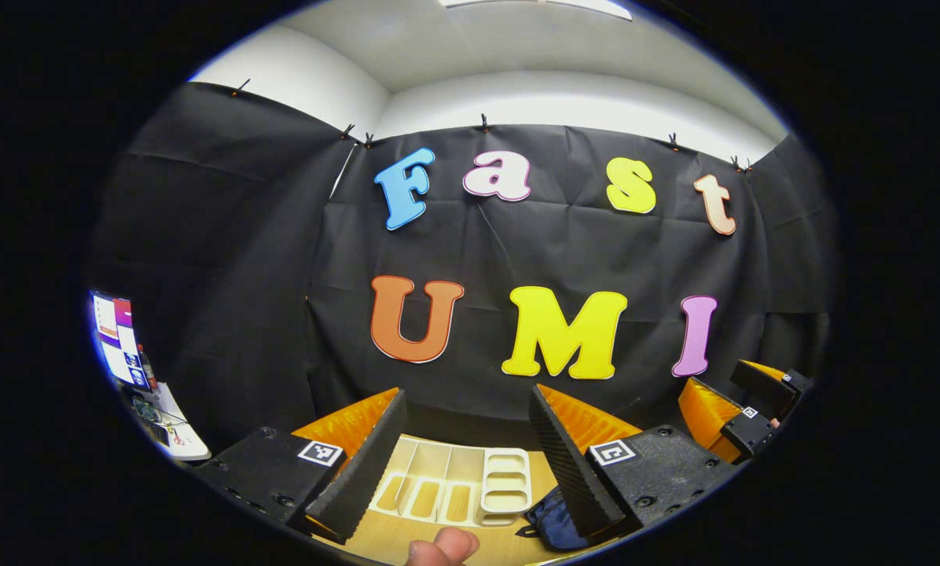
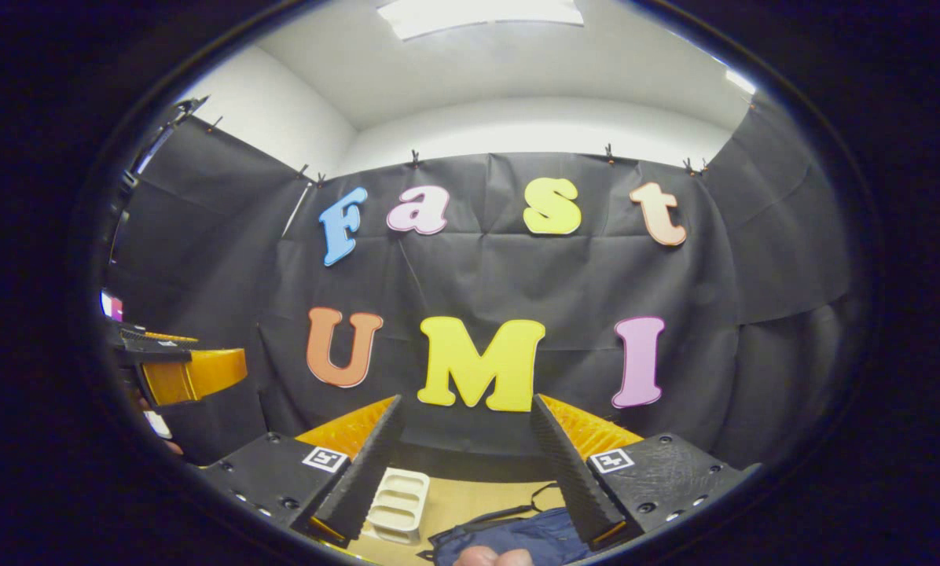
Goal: Open the schoolbag, grab two books from the bookshelf and put them into the schoolbag.
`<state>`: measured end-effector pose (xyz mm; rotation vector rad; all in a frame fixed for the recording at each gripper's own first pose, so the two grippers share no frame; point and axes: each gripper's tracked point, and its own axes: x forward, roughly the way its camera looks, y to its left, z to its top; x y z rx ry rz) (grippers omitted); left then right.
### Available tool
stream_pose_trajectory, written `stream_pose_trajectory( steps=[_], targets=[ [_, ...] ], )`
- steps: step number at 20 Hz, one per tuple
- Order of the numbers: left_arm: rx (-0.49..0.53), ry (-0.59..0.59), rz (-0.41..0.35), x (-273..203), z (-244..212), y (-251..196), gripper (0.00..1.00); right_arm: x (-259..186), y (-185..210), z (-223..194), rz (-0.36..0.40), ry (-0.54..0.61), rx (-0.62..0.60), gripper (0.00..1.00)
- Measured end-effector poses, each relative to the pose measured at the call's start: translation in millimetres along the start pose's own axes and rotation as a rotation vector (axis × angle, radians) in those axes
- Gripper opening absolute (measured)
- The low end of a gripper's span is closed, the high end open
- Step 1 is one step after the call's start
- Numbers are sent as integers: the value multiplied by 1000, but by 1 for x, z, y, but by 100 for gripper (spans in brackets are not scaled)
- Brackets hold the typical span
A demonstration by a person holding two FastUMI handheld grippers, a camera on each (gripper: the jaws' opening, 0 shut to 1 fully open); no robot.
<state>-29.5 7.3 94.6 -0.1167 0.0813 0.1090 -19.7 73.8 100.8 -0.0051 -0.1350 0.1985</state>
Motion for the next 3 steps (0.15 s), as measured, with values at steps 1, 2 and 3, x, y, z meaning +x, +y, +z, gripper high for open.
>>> stream_pose_trajectory(
  steps=[1,2,3],
  targets=[
    [-2,5,-7,1,-2,-2,94,1,1,-2,-3,5,5,98],
    [-1,10,-10,0,-5,-2,98,2,0,-3,-9,11,3,98],
    [1,14,-11,0,-6,-1,98,3,-1,-4,-15,16,-1,97]
  ],
)
